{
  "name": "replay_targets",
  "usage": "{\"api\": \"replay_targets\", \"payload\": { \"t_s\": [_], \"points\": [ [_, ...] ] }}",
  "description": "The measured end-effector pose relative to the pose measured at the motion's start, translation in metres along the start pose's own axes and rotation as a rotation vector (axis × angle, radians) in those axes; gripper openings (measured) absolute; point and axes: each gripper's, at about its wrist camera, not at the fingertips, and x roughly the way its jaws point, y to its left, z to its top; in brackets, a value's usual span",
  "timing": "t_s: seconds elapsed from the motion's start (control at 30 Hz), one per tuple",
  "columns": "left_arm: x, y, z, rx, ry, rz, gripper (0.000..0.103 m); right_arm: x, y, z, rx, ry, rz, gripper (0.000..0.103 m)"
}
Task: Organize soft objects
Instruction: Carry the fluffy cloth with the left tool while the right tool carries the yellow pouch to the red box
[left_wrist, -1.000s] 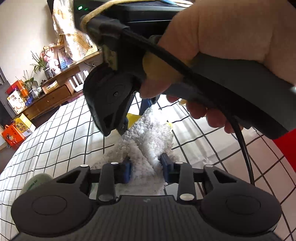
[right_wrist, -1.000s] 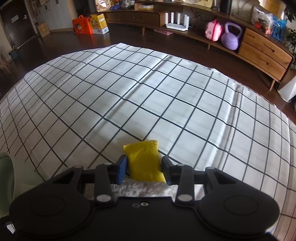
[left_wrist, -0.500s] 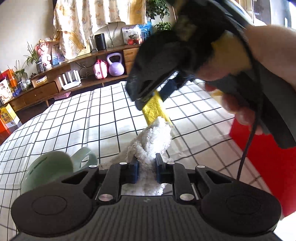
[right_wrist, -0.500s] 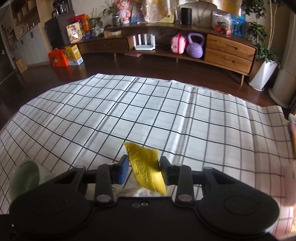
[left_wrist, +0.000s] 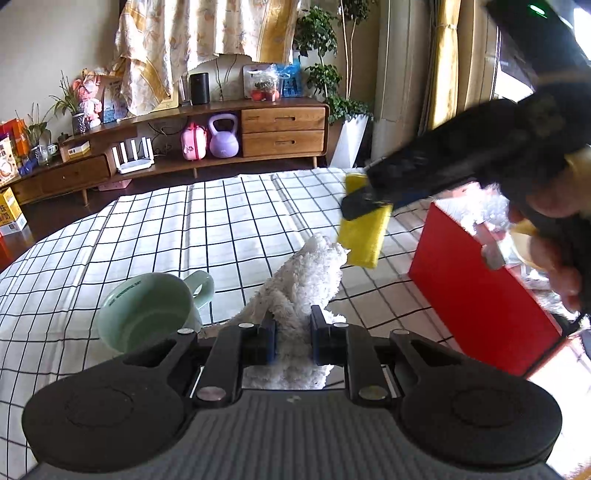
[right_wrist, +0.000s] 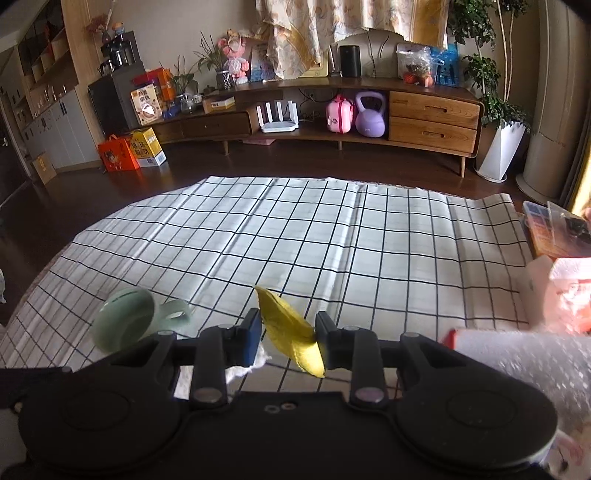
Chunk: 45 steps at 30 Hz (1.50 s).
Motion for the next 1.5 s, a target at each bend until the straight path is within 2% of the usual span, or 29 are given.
{"api": "replay_targets", "payload": {
  "t_s": [0.23,0.43,0.83,1.2,1.5],
  "points": [
    [-0.037,0.003,0.006,-0.016,-0.031,-0.044,0.017,-0.058,0.000,-0.017,0.024,-0.038,0.013,0.031],
    [-0.062,-0.006,0.016,-0.010,-0.057,-0.086,0.017,-0.111,-0.009,-0.031,0.060,-0.104,0.001,0.031],
    [-0.083,-0.071,0.030,0.122,-0.117,-0.163,0.017,-0.191,-0.059,-0.063,0.115,-0.183,-0.118,0.031],
    [-0.075,-0.147,0.047,0.271,-0.166,-0.246,0.017,-0.218,-0.124,-0.105,0.232,-0.186,-0.216,0.031],
    [-0.040,-0.199,0.042,0.349,-0.175,-0.269,0.017,-0.206,-0.166,-0.131,0.338,-0.129,-0.167,0.031]
  ]
}}
